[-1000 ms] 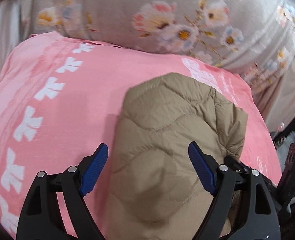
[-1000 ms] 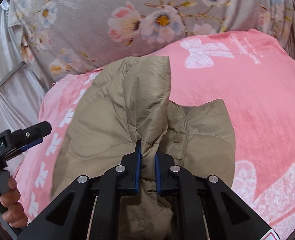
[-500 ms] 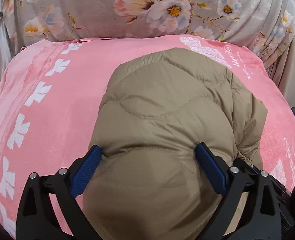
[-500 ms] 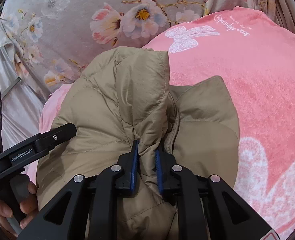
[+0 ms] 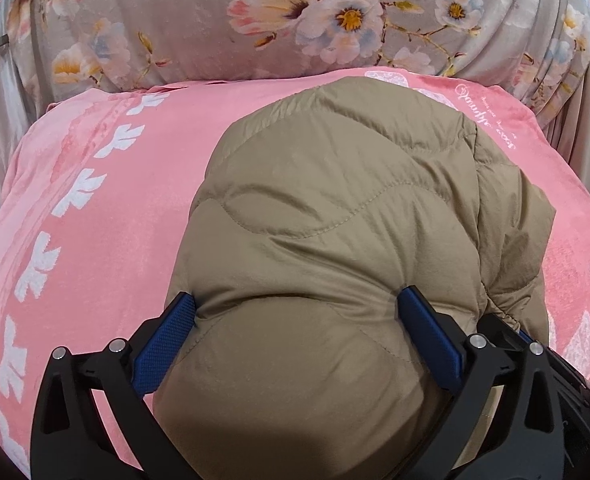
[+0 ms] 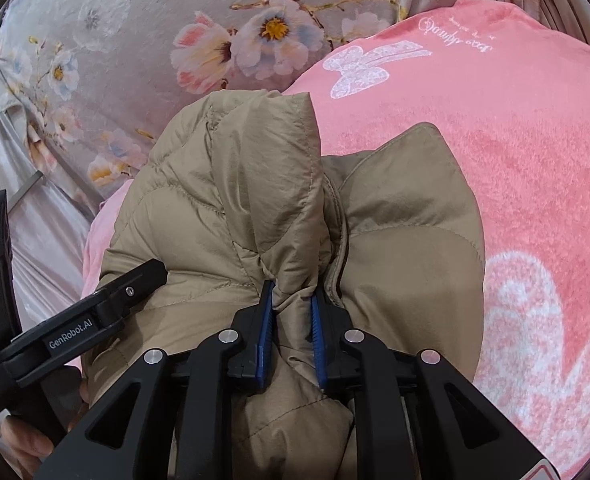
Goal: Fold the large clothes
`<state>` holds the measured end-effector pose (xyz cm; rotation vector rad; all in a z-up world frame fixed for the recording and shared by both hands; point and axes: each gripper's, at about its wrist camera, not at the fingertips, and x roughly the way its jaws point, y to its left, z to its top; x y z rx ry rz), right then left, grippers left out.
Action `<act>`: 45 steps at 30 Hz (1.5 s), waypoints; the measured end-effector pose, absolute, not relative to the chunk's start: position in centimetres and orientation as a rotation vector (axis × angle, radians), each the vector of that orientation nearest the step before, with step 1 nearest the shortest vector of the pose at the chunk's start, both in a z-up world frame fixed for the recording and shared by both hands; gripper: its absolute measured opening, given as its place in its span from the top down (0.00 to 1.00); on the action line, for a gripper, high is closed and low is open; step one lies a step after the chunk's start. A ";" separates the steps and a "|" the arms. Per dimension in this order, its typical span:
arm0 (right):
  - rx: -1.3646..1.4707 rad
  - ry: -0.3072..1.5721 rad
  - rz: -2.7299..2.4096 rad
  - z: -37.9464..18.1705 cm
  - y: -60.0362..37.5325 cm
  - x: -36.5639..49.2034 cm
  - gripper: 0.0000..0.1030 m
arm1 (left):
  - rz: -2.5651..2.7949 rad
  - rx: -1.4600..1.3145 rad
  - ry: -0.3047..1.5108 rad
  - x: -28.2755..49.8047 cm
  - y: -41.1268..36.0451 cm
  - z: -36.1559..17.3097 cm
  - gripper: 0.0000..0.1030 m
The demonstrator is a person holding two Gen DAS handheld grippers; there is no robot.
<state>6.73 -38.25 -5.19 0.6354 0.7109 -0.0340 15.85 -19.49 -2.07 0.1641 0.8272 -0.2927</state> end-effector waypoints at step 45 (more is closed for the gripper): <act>0.767 0.766 -0.130 -3.4 -42.8 0.5 0.54 | -0.423 -0.075 0.916 15.5 -11.9 -0.8 0.05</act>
